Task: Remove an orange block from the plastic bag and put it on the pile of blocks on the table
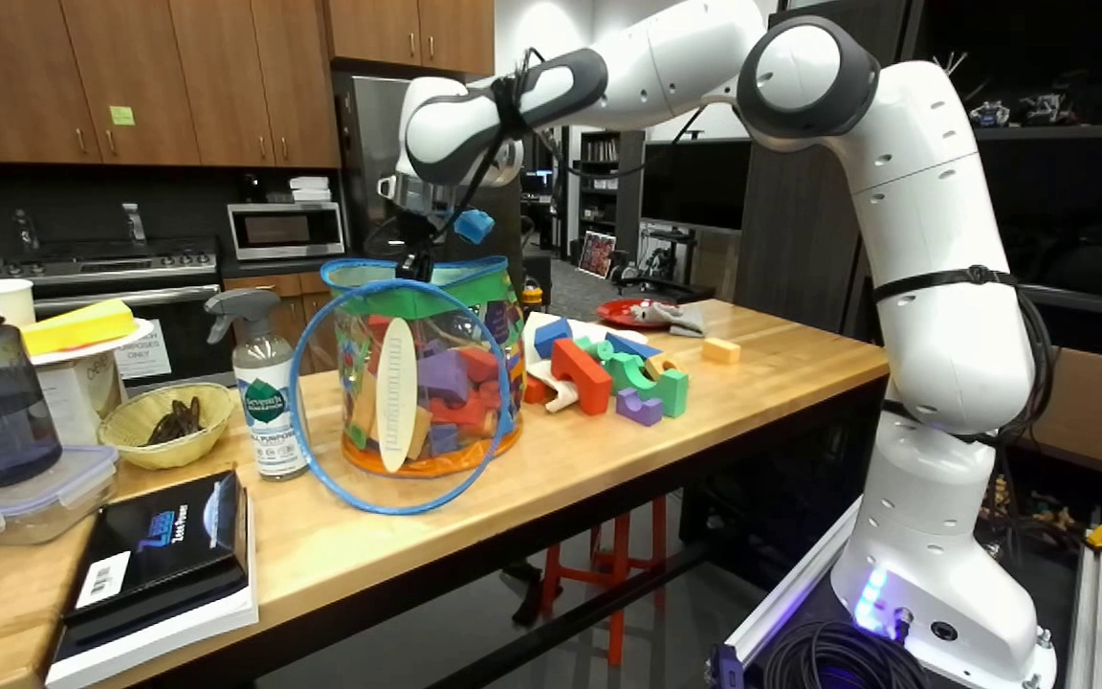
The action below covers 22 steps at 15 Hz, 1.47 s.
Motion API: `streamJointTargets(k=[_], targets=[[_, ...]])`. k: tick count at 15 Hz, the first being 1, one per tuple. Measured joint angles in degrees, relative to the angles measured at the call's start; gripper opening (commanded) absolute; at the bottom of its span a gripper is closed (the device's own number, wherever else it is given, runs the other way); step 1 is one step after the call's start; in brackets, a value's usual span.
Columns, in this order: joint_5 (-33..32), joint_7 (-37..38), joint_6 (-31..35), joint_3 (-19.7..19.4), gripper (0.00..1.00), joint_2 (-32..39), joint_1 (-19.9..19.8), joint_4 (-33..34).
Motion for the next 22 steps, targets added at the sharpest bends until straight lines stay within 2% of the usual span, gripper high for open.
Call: streamJointTargets(k=[7,13,22], targets=[[0.22,-2.29,-4.82,-0.78,0.17,-3.29,-3.63,2.87],[3.96,-4.12,-8.31,-2.05,0.17,-5.31,-6.82,7.35],[4.96,-4.11,-9.67,-3.22,0.17,-7.03,-9.72,11.10]])
